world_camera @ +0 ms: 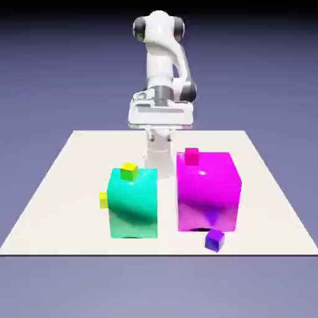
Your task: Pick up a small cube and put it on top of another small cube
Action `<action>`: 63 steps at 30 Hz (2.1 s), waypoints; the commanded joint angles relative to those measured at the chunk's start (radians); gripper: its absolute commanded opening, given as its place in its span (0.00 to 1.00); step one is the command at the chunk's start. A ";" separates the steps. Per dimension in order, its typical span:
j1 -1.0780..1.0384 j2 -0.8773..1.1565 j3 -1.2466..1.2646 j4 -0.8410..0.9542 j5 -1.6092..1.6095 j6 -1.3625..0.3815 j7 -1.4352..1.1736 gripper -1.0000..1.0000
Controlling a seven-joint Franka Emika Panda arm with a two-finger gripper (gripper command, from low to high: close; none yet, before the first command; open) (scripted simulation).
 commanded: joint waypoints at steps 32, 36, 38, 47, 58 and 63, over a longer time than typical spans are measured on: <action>-0.847 0.903 -0.030 0.471 0.312 -1.054 0.231 0.50; -0.874 0.954 0.000 0.425 0.322 -0.993 0.214 0.50; -0.868 1.000 0.015 0.392 0.348 -0.916 0.195 0.50; -0.897 0.794 -0.081 0.468 0.234 -1.139 0.221 0.00; -0.624 0.396 -0.014 0.423 0.332 -1.369 0.448 0.00; -0.443 0.260 0.102 0.375 0.460 -1.455 0.608 0.00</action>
